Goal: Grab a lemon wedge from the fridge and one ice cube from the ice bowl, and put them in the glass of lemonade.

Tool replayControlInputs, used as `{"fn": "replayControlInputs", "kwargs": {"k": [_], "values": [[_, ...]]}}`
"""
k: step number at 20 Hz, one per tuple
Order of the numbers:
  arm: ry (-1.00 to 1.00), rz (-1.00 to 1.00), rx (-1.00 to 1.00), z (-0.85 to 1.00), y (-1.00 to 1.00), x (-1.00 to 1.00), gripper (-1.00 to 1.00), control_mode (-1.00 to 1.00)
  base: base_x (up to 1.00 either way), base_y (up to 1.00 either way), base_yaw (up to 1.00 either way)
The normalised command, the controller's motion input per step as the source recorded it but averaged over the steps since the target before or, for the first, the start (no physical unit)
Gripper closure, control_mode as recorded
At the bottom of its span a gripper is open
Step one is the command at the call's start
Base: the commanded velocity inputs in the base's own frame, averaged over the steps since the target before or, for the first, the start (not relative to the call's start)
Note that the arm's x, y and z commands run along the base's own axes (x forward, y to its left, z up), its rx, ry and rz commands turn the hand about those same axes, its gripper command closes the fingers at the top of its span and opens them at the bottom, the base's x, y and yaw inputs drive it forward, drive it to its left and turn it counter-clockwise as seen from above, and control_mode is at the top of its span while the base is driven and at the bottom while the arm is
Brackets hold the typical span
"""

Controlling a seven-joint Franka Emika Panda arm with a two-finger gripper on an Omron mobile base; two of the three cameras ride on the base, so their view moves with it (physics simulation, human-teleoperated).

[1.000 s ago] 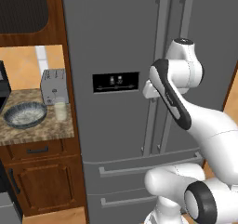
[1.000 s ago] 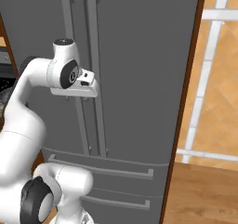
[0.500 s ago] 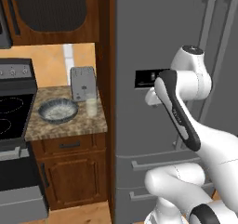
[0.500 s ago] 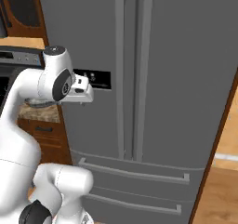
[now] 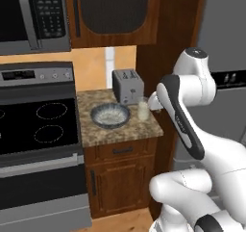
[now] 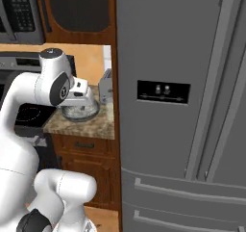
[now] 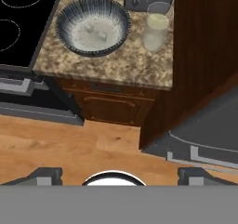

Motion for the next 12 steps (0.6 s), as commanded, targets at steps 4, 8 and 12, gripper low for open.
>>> {"fn": "replayControlInputs", "kwargs": {"k": [4,8,12], "values": [[0.0,0.0,0.0,0.0,0.0,0.0,-1.0,1.0,0.57,0.16,-0.12],[0.0,0.0,0.0,0.0,0.0,0.0,-1.0,1.0,0.59,-0.02,0.0],[0.0,0.0,0.0,0.0,0.0,0.0,-1.0,1.0,0.47,0.18,0.0]]}}
